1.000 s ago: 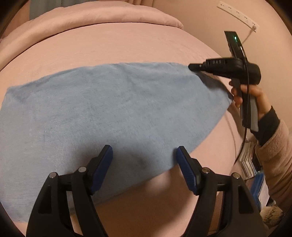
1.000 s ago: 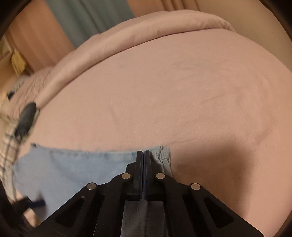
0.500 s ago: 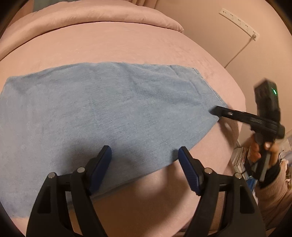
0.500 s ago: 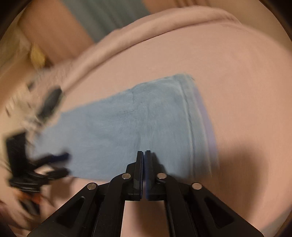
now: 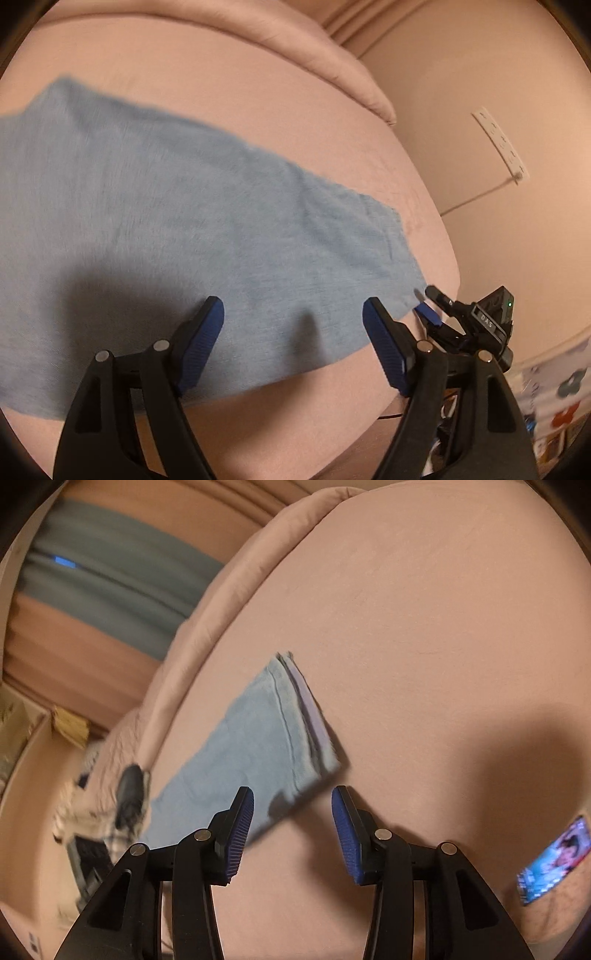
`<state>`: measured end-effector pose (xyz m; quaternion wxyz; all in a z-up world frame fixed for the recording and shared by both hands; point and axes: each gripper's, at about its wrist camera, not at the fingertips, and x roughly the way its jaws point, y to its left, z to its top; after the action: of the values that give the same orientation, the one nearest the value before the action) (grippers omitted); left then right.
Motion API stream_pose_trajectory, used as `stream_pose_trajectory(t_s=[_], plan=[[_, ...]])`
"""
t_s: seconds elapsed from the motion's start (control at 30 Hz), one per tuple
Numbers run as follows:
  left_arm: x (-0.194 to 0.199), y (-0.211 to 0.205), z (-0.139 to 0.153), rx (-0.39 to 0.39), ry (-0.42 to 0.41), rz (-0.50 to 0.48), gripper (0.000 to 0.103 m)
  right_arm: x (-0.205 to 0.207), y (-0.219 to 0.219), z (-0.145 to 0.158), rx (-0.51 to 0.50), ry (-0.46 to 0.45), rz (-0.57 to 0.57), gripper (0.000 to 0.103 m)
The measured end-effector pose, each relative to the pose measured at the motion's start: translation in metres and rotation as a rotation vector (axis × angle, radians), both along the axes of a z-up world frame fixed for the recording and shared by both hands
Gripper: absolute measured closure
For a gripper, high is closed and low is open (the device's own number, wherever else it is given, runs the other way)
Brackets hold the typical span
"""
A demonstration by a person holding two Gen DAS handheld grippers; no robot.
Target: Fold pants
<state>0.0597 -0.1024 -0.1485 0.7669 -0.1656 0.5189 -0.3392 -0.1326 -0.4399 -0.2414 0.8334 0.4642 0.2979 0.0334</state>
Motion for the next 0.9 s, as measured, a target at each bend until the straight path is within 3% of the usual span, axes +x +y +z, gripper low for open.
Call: stream_pose_trajectory(t_s=[0.07, 0.13, 0.17, 0.2, 0.3, 0.37, 0.47, 0.53, 0.67, 0.8, 0.87, 0.9], plan=[[0.001, 0.002, -0.006, -0.026, 0.022, 0.014, 0.025, 0.006, 0.006, -0.003, 0.023, -0.018, -0.050, 0.059], [0.000, 0.007, -0.005, -0.050, 0.034, 0.019, 0.025, 0.011, 0.012, 0.003, -0.017, -0.024, -0.081, 0.064], [0.001, 0.008, -0.006, -0.062, 0.044, 0.020, 0.025, 0.012, 0.015, 0.007, -0.055, -0.022, -0.093, 0.077], [0.002, 0.011, -0.006, -0.072, 0.052, 0.021, 0.025, 0.015, 0.019, 0.012, -0.099, -0.016, -0.092, 0.081], [0.003, 0.019, -0.004, -0.114, 0.076, 0.033, 0.025, 0.017, 0.025, 0.035, -0.198, -0.029, -0.099, 0.085], [0.004, 0.029, -0.002, -0.161, 0.094, 0.057, 0.025, 0.021, 0.042, 0.059, -0.325, -0.067, -0.075, 0.086], [0.008, 0.047, -0.001, -0.305, 0.144, 0.100, 0.025, 0.033, 0.088, 0.095, -0.534, -0.139, 0.015, 0.086], [0.011, 0.055, 0.004, -0.390, 0.158, 0.118, 0.018, 0.049, 0.129, 0.110, -0.646, -0.185, 0.102, 0.086], [0.012, 0.061, 0.010, -0.517, 0.170, 0.112, 0.008, 0.064, 0.199, 0.112, -0.745, -0.258, 0.254, 0.085], [0.018, 0.051, -0.004, -0.520, 0.229, 0.062, 0.006, 0.067, 0.253, 0.100, -0.803, -0.291, 0.371, 0.086], [0.021, 0.048, -0.013, -0.527, 0.265, 0.052, 0.009, 0.065, 0.271, 0.097, -0.831, -0.310, 0.408, 0.085], [0.024, 0.049, -0.015, -0.539, 0.268, 0.053, 0.017, 0.062, 0.277, 0.096, -0.836, -0.321, 0.429, 0.085]])
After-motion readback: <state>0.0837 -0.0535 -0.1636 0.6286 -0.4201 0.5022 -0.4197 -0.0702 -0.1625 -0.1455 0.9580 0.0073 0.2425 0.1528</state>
